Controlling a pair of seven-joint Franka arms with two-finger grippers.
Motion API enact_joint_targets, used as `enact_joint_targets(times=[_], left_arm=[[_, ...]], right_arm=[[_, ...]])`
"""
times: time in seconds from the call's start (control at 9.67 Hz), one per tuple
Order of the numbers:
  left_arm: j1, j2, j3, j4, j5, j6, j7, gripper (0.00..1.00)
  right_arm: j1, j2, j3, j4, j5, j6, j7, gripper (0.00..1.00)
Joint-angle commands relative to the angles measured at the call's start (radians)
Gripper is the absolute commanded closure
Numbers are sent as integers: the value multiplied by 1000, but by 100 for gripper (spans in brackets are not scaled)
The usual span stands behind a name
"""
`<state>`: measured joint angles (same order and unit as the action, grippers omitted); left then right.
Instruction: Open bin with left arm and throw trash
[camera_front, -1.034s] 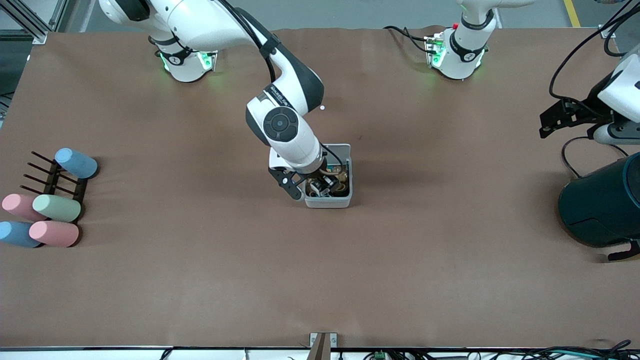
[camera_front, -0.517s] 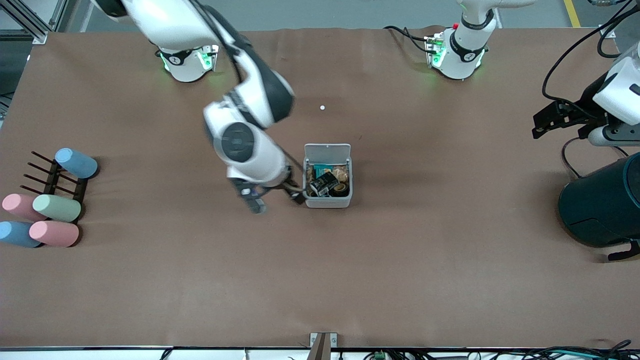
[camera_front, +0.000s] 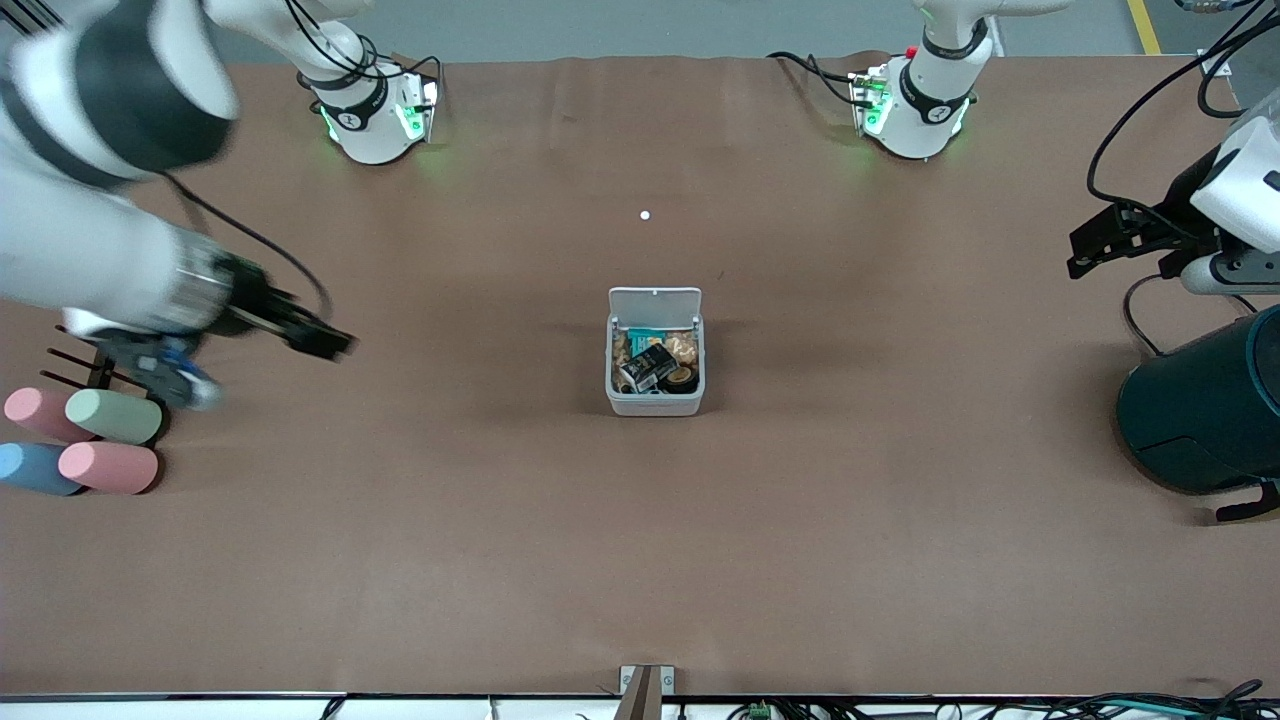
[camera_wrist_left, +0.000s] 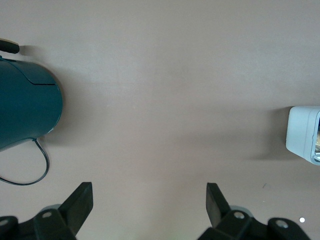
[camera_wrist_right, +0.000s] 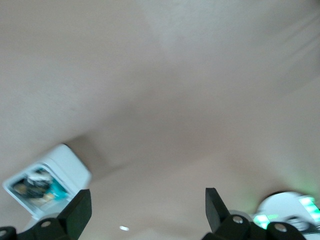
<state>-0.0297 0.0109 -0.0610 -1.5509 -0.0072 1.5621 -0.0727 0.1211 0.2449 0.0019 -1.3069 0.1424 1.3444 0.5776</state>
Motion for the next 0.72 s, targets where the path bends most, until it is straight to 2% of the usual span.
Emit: enact_joint_targets(times=[0.0,0.1,0.21,0.31,0.41,0.62], left_arm=[[16,3,9,3,-7,-8,8,0],[25,3,9,3,-8,-8,8,0],[27,4,9,3,-8,-8,7,0],[27,6,9,5,-5,-8,5,0],[27,4,9,5,-5,-8,-12,0],[25,15,9,6,-8,-8,-1,0]], right_arm=[[-119,-136,21,-57,-52,-121,-268,0],[-170,-159,26,-52,-53,-137,-307,0],[-169,-156,24,-46,-64,-133,-298,0],[-172,-153,27,13,-93,-76,-297,0],[-170,-150,27,27,-98,-39,-317,0],[-176,-163,23,18,-98,-66,-539,0]])
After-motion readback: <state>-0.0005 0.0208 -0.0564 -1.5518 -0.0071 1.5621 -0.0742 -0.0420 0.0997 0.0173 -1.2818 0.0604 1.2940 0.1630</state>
